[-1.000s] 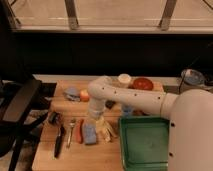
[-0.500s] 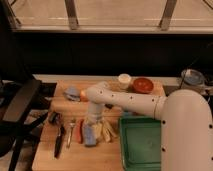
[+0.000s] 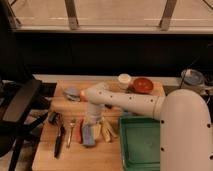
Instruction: Place sponge in plastic cup
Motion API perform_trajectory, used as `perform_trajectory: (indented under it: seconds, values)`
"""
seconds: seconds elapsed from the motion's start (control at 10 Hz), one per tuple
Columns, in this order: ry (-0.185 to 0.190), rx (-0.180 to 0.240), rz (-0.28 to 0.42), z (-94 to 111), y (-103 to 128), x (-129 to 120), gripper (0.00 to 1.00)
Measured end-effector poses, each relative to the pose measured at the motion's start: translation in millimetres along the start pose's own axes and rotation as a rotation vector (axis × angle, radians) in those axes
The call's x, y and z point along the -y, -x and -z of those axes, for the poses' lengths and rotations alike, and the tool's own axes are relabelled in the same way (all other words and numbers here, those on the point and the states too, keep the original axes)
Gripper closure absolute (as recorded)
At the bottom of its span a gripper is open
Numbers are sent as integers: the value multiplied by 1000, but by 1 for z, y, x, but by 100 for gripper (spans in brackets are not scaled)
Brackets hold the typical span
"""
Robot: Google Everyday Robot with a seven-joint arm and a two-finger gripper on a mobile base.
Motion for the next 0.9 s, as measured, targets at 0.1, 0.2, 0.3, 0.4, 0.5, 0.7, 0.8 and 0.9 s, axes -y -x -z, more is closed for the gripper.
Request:
perform_trajectory:
  seconds: [0.1,0.2,0.3,0.4,0.5,0.7,0.8,0.9]
  values:
    - [-8,-7,0,5,1,-5,99]
    - [-34,-8,-2,15,2,-8,100]
    - [-62,-14,0,28,6,-11,100]
    - [-88,-21,3,41,9,-13,100]
    - [-116,-28,7,56,13,-16,100]
    - [-186,-38,10,90,14,-21,100]
    - [-220,-44,7,107,13,-22,100]
    - [-249,-51,0,122,10,-23,100]
